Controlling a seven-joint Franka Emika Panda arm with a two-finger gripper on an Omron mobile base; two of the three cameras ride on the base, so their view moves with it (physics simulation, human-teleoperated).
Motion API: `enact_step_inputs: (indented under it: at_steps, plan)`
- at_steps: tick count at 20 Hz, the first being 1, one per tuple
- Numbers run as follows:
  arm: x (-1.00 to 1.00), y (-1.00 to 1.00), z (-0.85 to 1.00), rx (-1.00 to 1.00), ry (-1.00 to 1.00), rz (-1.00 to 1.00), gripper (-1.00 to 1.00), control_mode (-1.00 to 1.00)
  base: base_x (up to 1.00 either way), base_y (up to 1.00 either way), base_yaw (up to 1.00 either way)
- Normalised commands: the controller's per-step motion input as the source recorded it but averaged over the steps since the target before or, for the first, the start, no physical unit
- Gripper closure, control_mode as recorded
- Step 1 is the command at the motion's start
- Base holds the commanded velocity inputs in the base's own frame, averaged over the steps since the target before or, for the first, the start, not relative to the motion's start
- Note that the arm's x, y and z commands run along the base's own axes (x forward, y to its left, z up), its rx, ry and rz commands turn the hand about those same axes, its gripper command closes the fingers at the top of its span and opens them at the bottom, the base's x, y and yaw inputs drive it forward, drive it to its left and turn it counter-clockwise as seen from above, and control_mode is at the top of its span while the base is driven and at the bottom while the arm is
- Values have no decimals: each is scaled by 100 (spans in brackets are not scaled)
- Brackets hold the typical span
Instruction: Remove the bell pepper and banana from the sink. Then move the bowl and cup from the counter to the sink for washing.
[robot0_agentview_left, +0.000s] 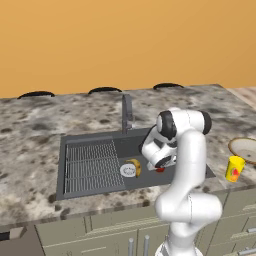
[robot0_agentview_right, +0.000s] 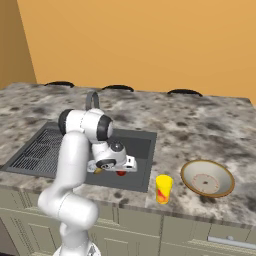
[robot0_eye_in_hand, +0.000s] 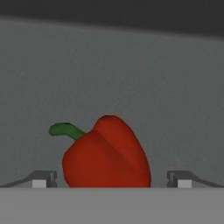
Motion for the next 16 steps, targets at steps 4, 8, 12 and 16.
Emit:
enact_step_inputs:
  at_steps: [4, 8, 12, 16]
  plan:
    - [25, 0, -13, 0, 0, 0, -100, -100, 0, 0, 0]
    - [24, 0, -13, 0, 0, 0, -100, -100, 0, 0, 0]
    - [22, 0, -12, 0, 0, 0, 100, -100, 0, 0, 0]
    - [11, 0, -10, 0, 0, 2, 100, -100, 0, 0, 0]
